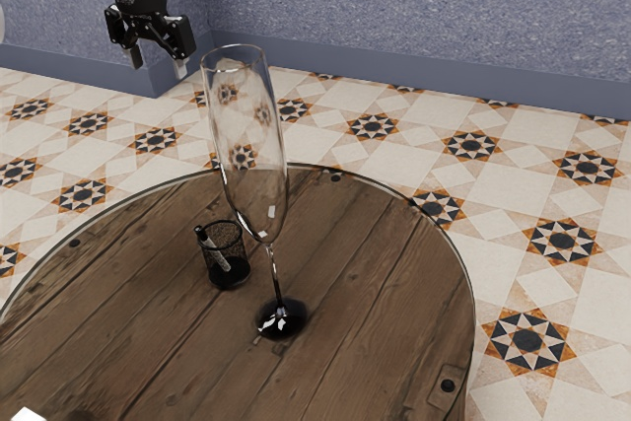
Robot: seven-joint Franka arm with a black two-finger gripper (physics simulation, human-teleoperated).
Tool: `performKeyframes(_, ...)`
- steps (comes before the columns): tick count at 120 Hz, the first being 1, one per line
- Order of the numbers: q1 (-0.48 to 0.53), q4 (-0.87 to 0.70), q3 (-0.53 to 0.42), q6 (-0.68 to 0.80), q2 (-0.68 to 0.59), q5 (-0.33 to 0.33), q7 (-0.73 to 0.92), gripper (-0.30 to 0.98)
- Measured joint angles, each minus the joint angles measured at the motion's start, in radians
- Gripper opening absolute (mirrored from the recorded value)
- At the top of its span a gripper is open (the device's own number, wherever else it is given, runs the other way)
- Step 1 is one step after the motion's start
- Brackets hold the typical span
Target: Take the marker out of the pen holder and place it to the left of the pen holder.
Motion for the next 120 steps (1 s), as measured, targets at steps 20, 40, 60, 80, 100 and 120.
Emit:
performKeyframes(20, 0.0, 0.009, -0.005, 0.006, 0.004, -0.004, -0.002, 0.66)
performKeyframes(40, 0.005, 0.009, -0.015, 0.097, 0.158, -0.007, -0.029, 0.66)
performKeyframes(60, 0.058, -0.001, -0.011, 0.183, 0.313, -0.168, -0.048, 0.66)
performKeyframes(80, 0.115, -0.169, -0.013, 0.253, 0.255, -0.318, -0.071, 0.66)
performKeyframes(100, 0.129, -0.398, -0.013, 0.322, 0.126, -0.402, -0.128, 0.66)
performKeyframes(120, 0.138, -0.541, -0.012, 0.35, 0.085, -0.505, -0.199, 0.66)
